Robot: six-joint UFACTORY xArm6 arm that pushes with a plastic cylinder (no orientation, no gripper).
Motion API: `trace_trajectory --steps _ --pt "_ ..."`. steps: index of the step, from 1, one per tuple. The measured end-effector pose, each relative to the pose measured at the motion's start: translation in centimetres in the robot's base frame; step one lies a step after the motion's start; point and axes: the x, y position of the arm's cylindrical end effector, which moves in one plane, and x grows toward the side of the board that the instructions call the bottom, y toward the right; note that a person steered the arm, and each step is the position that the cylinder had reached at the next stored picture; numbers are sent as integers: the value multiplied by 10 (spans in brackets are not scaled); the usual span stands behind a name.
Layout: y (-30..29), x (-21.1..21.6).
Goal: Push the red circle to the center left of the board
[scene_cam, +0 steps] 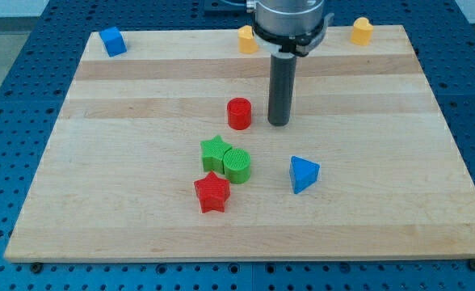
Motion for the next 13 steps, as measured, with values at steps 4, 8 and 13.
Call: trace_trajectory --steps 4,8,13 --pt "10 -30" --pt "-167 -52" --pt "-227 -13"
